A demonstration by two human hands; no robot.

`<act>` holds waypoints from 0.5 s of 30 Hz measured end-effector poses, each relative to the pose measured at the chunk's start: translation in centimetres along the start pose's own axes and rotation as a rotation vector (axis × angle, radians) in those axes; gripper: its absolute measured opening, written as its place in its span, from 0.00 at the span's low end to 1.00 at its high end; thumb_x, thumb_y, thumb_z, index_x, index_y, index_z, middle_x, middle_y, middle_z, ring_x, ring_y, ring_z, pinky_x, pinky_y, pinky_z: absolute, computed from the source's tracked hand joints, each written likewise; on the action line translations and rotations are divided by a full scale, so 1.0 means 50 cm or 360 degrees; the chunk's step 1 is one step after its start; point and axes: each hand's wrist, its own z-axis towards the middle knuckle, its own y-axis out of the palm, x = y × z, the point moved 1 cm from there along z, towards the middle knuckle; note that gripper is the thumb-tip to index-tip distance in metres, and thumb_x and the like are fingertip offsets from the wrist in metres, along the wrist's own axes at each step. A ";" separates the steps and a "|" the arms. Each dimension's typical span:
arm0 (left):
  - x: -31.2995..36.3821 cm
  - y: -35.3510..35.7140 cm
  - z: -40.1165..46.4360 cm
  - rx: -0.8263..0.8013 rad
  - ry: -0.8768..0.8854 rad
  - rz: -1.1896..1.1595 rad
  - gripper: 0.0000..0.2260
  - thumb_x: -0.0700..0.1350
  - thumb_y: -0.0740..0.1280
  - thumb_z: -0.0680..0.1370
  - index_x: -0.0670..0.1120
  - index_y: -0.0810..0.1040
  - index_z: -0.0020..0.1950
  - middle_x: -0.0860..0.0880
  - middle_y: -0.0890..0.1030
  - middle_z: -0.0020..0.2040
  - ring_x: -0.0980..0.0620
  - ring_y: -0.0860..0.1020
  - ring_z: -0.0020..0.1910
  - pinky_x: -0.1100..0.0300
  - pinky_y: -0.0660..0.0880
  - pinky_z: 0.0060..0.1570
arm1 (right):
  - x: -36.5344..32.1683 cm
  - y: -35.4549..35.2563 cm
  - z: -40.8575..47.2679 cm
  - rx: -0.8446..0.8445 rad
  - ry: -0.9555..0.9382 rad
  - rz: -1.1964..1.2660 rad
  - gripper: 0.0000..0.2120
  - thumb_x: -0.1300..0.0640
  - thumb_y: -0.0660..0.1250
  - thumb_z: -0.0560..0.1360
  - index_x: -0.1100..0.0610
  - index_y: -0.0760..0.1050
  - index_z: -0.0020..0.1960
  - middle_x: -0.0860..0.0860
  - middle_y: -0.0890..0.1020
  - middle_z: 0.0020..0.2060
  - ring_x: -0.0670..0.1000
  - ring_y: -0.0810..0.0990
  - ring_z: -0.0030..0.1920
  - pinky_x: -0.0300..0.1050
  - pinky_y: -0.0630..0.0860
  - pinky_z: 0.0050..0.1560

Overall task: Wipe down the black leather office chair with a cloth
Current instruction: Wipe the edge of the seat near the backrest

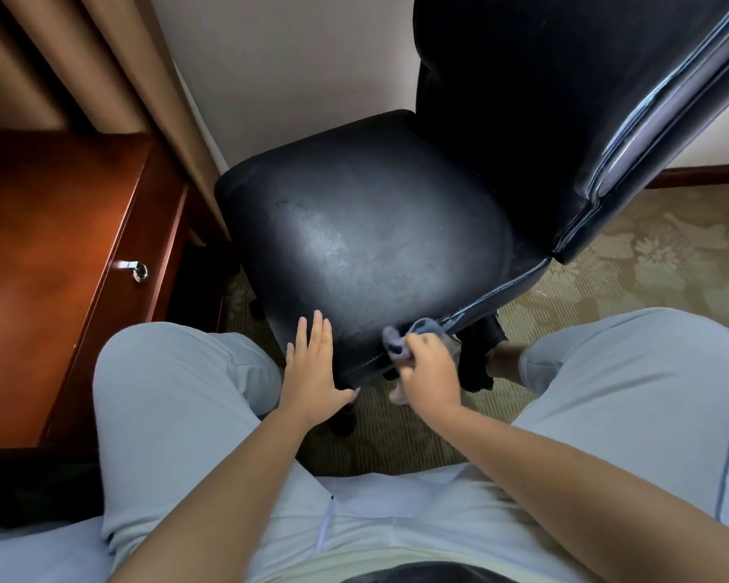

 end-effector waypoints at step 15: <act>0.013 0.015 0.002 0.0094 -0.0136 0.0030 0.52 0.59 0.71 0.70 0.43 0.38 0.77 0.47 0.37 0.78 0.45 0.36 0.76 0.43 0.47 0.74 | -0.028 0.022 -0.013 -0.0107 0.0006 0.0093 0.02 0.63 0.64 0.74 0.59 0.73 0.46 0.51 0.75 0.47 0.50 0.75 0.47 0.40 0.71 0.45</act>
